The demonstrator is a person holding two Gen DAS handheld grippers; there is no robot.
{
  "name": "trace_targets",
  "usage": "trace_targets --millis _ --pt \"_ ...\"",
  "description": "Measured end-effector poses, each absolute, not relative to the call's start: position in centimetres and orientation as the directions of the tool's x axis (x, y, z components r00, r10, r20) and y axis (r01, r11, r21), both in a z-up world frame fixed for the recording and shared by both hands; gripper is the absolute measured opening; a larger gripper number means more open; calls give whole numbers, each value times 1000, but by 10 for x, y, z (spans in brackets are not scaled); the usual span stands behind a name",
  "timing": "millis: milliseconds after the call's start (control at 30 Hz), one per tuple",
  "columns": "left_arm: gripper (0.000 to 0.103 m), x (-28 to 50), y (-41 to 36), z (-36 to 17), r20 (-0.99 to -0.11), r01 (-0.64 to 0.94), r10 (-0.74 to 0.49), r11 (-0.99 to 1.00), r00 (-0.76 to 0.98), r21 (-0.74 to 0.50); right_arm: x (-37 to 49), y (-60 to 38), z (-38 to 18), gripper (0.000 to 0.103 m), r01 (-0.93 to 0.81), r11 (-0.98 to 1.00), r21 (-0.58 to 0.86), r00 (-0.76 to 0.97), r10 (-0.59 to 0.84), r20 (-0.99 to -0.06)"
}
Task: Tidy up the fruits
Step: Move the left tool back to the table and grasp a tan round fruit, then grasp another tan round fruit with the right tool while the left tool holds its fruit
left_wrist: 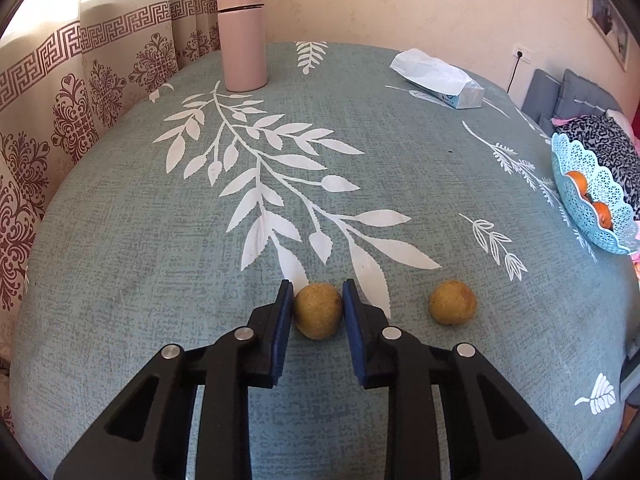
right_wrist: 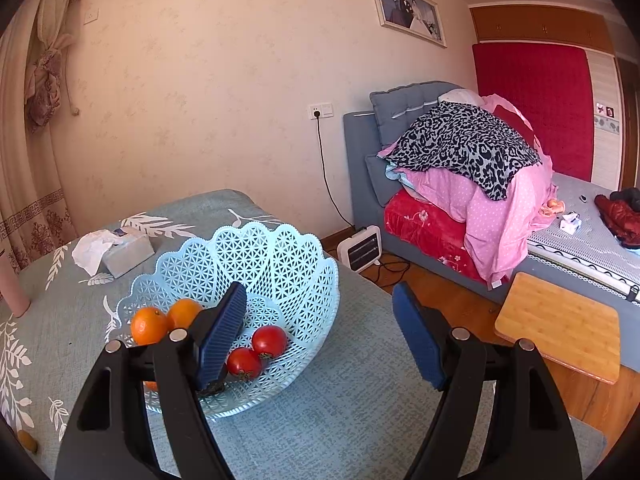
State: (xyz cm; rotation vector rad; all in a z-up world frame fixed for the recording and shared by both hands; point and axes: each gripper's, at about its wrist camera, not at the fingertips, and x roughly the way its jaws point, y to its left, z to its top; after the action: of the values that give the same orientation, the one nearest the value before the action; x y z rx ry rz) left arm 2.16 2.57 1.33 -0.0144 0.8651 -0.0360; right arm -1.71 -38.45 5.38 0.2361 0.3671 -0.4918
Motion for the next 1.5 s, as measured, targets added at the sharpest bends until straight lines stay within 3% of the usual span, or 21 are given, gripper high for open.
trace_targets --millis 233,400,633,867,1200,1500 --pt "25 14 29 17 -730 11 -36 999 682 -40 -27 -371 65 77 468 874 129 836 -390 -386" --pt "25 9 32 20 -706 -10 -26 999 708 -47 -30 -328 80 77 308 943 126 888 -237 -395" --pt "25 1 34 26 -670 -43 4 998 742 -42 -7 -240 74 77 -60 988 144 844 127 -522" --pt "25 1 44 25 -671 -68 -10 994 741 -90 12 -174 50 76 -238 955 176 707 295 -643" --pt "25 0 48 25 -671 -81 -19 990 741 -118 25 -118 21 45 -377 913 152 564 357 -745" --pt "25 1 51 23 -679 -93 -17 988 734 -126 27 -105 18 42 -420 892 165 533 390 -751"
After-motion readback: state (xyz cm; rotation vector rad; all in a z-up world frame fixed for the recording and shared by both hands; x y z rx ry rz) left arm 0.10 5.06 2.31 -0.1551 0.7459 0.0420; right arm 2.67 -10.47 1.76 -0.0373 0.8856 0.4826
